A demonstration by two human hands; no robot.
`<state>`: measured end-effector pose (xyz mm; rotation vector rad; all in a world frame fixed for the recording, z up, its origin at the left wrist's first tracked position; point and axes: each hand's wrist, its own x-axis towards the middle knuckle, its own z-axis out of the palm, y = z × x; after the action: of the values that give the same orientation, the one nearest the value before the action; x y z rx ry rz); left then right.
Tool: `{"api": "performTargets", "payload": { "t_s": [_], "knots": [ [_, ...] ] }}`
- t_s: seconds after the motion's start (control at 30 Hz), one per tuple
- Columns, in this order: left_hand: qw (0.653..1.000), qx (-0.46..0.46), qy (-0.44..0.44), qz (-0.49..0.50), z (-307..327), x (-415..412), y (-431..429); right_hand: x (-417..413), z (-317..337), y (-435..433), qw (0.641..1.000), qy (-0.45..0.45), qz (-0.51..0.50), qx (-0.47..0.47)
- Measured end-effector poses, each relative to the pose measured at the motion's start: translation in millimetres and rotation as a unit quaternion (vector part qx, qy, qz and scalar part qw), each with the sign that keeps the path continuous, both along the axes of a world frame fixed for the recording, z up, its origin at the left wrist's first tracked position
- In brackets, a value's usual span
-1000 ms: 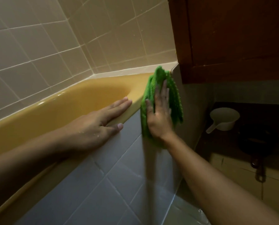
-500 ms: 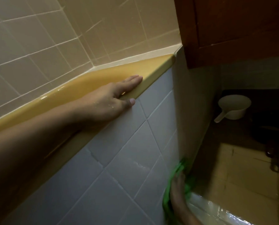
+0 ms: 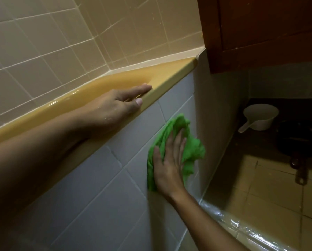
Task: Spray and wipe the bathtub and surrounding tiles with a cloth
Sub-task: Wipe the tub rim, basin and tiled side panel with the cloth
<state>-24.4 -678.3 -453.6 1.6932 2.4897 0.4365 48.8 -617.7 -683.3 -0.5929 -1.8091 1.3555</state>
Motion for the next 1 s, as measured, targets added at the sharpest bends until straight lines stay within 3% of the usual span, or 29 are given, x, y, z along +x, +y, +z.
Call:
{"api": "performTargets", "payload": {
  "t_s": [0.17,0.33,0.5,0.63,0.8,1.0],
  "knots": [
    [0.999,0.015,-0.033,0.019,1,6,-36,-14,44,45,0.999,0.033,-0.019,0.028],
    [0.999,0.014,-0.037,0.033,0,14,-53,-22,27,96,0.999,0.009,-0.051,-0.016],
    [0.998,0.020,-0.034,0.046,2,17,-51,-31,-60,111,0.981,-0.056,-0.050,-0.177],
    [0.998,0.018,-0.028,0.056,2,17,-49,-14,-168,49,0.954,-0.103,-0.028,-0.281],
    [0.997,0.035,-0.025,0.066,1,17,-44,16,-224,-82,0.972,-0.076,0.018,-0.223],
    [0.997,0.039,-0.028,0.063,-1,18,-47,19,-154,-135,0.999,-0.004,0.018,-0.048]
  ]
}}
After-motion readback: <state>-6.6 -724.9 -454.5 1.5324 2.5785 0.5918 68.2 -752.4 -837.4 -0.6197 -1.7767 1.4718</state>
